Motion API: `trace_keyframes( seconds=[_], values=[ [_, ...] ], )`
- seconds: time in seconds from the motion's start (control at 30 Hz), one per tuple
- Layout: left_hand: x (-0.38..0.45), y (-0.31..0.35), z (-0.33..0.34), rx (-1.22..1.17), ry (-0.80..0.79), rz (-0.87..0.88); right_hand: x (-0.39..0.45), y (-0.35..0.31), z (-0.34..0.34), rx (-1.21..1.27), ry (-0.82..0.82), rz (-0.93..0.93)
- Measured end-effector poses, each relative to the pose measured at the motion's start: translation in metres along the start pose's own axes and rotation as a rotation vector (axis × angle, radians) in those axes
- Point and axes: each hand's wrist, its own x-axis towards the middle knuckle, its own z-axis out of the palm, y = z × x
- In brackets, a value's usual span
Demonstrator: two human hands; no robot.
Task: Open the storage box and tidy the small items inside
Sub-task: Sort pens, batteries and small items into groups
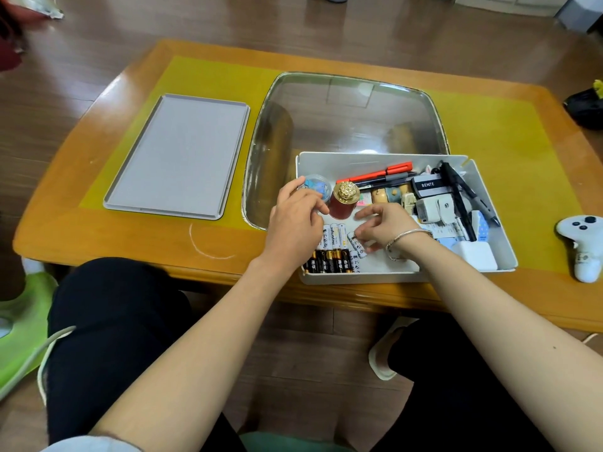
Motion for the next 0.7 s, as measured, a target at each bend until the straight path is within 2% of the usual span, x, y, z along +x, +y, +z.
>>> trace_keyframes(
  seconds=[0.1,0.17,0.27,0.33,0.43,0.6,0.7],
  values=[
    [0.0002,0.0010,-0.0001,0.011,0.003,-0.002,0.0005,-0.0013,0.0013,-0.378,-0.015,-0.019],
    [-0.0002,0.0022,0.0003,0.010,0.023,-0.003,0.0011,-0.0015,0.0036,-0.477,-0.042,-0.023],
    [-0.0030,0.0041,0.0010,0.005,0.165,-0.047,0.0052,-0.0003,0.0062,-0.459,0.051,-0.053],
    [-0.0056,0.0057,0.0001,-0.076,0.182,-0.140,0.0068,-0.0008,0.0083,-0.396,0.099,-0.098],
    [-0.0066,0.0031,0.0007,-0.127,0.137,-0.226,0.0071,-0.0002,0.0092,-0.328,0.031,-0.129],
    [-0.0061,-0.0021,0.0012,-0.118,0.132,-0.222,0.0045,0.0013,0.0034,-0.274,-0.056,-0.105],
    [-0.0062,-0.0019,0.0014,-0.116,0.140,-0.228,0.0028,-0.0004,0.0008,-0.335,-0.073,-0.135]
  ],
)
